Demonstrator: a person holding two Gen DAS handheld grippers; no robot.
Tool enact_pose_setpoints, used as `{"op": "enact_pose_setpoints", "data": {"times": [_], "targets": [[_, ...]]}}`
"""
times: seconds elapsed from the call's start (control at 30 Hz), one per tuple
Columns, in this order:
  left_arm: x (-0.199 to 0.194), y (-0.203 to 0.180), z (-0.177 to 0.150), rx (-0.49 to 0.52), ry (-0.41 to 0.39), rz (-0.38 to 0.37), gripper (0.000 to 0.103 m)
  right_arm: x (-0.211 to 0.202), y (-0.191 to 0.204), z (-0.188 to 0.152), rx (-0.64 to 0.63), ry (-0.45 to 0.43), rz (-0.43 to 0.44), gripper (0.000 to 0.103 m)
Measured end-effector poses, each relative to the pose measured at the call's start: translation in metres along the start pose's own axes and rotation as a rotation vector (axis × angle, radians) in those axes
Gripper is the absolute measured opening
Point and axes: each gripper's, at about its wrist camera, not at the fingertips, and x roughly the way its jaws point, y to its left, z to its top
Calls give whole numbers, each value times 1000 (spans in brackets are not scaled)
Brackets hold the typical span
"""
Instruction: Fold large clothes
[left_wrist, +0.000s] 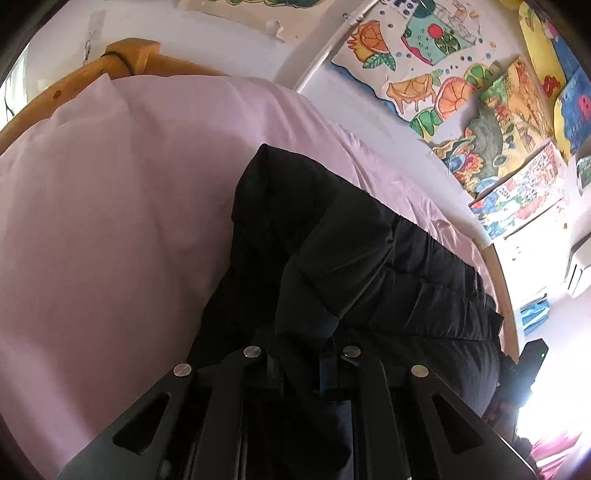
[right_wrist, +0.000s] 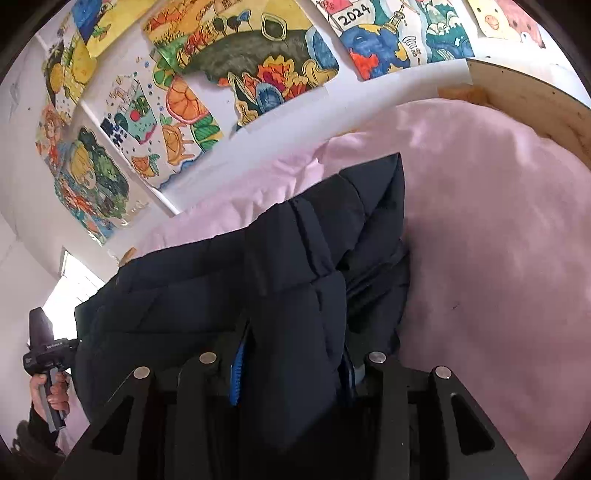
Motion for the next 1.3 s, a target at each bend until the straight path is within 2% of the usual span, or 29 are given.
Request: {"op": "enact_pose_setpoints", "data": {"times": [0.07,0.17,0.2,0.23,0.27,0.33,0.4,0.47,0.57,0.63,0.7,0.77,0.87,1.0,1.17,1.3], "targets": [[5,0,1,10,5,3,13,7,-4,-4,6,7,-17,45],[-3,1,-1,1,-29,-21,22,6,-9,-5,22,1,-9,51],[-7,0,-3,-10,-36,-12,34,2,-8,-5,15,-10,-17,53],[-14,0,-5,-27,-52,16,42,-3,-6,-4,2,-22,-31,60],[-22,-1,-6,-31,-73,37,54,-10,-2,-3,-15,-38,-51,66],[-36,-7,-12,-13,-119,58,60,-27,9,0,-65,-92,-87,74],[-57,-18,-22,23,-195,80,69,-47,25,-1,-133,-172,-126,85],[-76,-34,-34,66,-287,132,69,-63,42,-5,-200,-247,-184,95],[-89,-73,-51,167,-421,171,71,-79,81,-15,-330,-373,-257,100],[-81,-104,-61,246,-468,175,80,-75,106,-20,-395,-410,-257,100],[-64,-133,-72,322,-500,164,83,-62,135,-26,-478,-421,-256,101],[-32,-160,-80,415,-495,185,83,-43,158,-33,-565,-415,-270,101],[14,-180,-85,502,-472,270,83,-19,161,-36,-573,-392,-288,101],[51,-166,-81,504,-480,355,83,2,149,-33,-575,-385,-384,101],[57,-124,-64,367,-429,301,88,21,130,-20,-533,-356,-408,101],[70,-111,-61,406,-400,296,90,42,116,-15,-492,-264,-353,103]]}}
